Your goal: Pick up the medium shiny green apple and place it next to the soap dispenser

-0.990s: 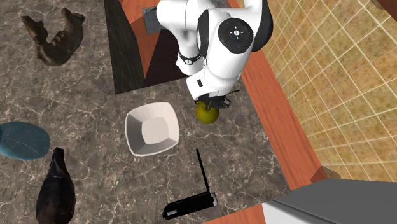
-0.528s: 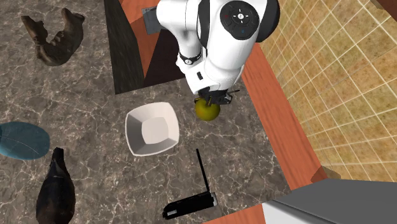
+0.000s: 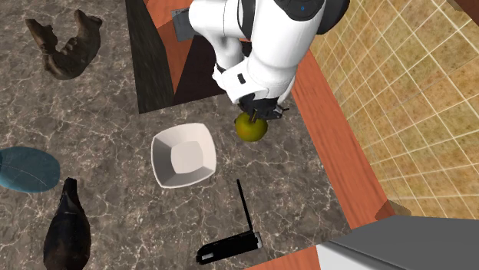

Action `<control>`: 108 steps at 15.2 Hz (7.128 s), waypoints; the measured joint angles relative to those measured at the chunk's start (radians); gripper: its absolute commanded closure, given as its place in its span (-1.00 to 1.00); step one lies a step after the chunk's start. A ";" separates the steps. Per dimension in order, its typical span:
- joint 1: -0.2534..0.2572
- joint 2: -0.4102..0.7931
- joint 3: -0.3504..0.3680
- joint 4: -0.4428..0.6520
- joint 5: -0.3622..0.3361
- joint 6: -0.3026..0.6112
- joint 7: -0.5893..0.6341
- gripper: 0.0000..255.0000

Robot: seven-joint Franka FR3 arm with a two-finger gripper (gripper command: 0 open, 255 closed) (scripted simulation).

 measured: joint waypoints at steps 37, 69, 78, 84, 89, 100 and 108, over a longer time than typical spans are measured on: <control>-0.034 0.078 -0.048 0.558 -0.052 -0.482 -0.013 1.00; -0.166 0.270 -0.395 0.870 -0.212 -0.586 -0.485 1.00; -0.237 0.456 -0.547 1.053 -0.217 -0.564 -0.708 1.00; -0.304 0.634 -0.639 1.252 -0.170 -0.579 -0.856 1.00; -0.331 0.675 -0.662 1.260 -0.153 -0.546 -0.901 1.00; -0.317 0.577 -0.650 0.979 -0.183 -0.361 -0.872 1.00; -0.315 0.539 -0.647 0.828 -0.194 -0.246 -0.861 1.00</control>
